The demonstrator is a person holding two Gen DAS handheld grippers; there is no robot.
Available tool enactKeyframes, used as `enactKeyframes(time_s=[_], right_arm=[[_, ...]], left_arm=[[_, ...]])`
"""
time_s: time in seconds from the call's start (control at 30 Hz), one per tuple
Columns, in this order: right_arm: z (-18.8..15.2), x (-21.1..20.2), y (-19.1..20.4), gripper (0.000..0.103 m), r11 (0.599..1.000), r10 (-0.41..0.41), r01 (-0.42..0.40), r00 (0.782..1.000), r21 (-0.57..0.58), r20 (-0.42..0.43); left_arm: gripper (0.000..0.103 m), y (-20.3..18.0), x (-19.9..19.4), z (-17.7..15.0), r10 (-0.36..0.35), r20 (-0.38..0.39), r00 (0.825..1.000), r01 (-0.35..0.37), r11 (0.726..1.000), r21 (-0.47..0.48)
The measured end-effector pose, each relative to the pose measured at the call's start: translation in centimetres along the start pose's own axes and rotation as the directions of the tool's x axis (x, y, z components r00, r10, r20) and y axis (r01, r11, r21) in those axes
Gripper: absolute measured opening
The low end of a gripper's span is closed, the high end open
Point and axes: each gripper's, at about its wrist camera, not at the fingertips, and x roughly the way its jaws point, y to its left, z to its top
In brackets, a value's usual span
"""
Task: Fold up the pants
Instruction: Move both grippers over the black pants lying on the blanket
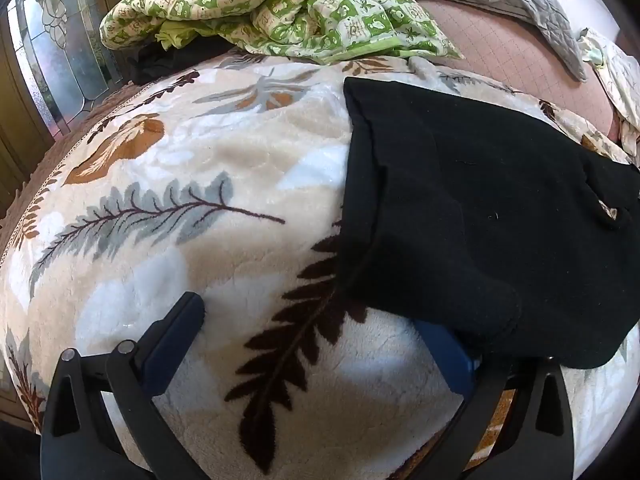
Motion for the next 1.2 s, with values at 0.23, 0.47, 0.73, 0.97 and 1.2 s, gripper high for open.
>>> enactKeyframes(time_s=[0.23,0.47,0.73,0.97,1.2], right_arm=[[-0.1,-0.4,-0.4,0.102,1.000,0.005,-0.005,1.000,0.004,0.000],[0.4,-1.1,0.5,0.102,1.000,0.015,-0.015,1.000,0.011,-0.025],[1.2,-6.5,3.8,0.102,0.990,0.140,-0.141,0.986,0.000,0.087],[1.7,-8.3,7.0,0.102,0.977,0.212,-0.210,0.971,-0.032,0.108],[1.4,-8.9,7.3,0.102,0.975,0.220,-0.217,0.969,-0.039,0.108]], left_arm=[[0.103,-0.1,0.1,-0.1,0.011,-0.012,1.000,-0.011,1.000,0.003],[0.103,0.0,-3.4,0.4,-0.018,-0.031,0.999,0.018,1.000,-0.019],[0.103,-0.8,-8.1,1.4,-0.043,0.090,0.995,0.045,0.999,-0.019],[0.103,-2.6,-10.0,1.5,-0.076,0.129,0.989,0.076,0.997,0.005],[0.103,-4.3,-10.4,1.5,-0.093,0.134,0.987,0.090,0.996,0.028]])
